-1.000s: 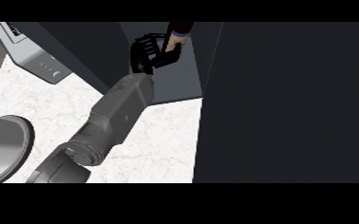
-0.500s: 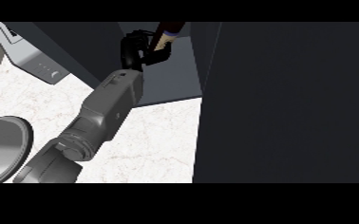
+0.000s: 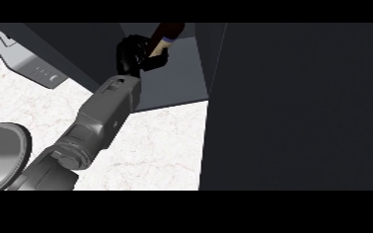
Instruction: Pick up the wine, place it into the cabinet and close the cabinet
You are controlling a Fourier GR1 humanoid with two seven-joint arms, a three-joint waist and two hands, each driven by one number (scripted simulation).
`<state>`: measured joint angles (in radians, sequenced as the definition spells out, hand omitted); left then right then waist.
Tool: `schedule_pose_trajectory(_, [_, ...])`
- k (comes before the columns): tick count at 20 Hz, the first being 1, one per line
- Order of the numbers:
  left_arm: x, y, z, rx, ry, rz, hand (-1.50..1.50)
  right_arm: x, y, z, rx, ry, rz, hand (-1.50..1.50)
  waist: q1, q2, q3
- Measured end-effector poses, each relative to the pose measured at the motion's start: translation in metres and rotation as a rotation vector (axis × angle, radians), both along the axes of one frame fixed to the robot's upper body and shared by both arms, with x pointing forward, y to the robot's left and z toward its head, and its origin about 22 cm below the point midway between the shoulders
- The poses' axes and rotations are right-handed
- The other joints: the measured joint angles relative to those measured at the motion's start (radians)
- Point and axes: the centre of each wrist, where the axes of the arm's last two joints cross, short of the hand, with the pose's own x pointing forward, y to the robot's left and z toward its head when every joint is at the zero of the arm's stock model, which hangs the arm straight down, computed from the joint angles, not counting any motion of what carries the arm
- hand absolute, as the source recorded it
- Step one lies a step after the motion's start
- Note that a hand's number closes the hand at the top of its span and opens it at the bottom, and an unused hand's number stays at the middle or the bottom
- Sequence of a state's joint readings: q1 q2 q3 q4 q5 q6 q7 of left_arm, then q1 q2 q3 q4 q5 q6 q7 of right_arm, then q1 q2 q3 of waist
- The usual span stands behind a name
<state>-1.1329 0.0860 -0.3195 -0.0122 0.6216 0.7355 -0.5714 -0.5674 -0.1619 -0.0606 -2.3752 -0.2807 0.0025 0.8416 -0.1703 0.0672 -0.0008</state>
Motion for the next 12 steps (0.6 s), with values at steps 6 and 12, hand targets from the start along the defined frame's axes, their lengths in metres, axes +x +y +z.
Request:
schedule_pose_trajectory(6, [-0.0008, 0.0022, -0.0018, 0.011, 0.025, -0.012, -1.5, 0.0, 0.0028, 0.0009, -0.004, -0.008, 0.015, -1.5, -0.005, 0.002, -0.001])
schedule_pose_trajectory(12, [-0.0008, 0.0034, -0.0018, -0.024, 0.055, -0.013, -1.5, -0.0002, 0.0026, 0.0005, -0.002, -0.008, 0.016, -1.5, -0.007, 0.001, -0.001])
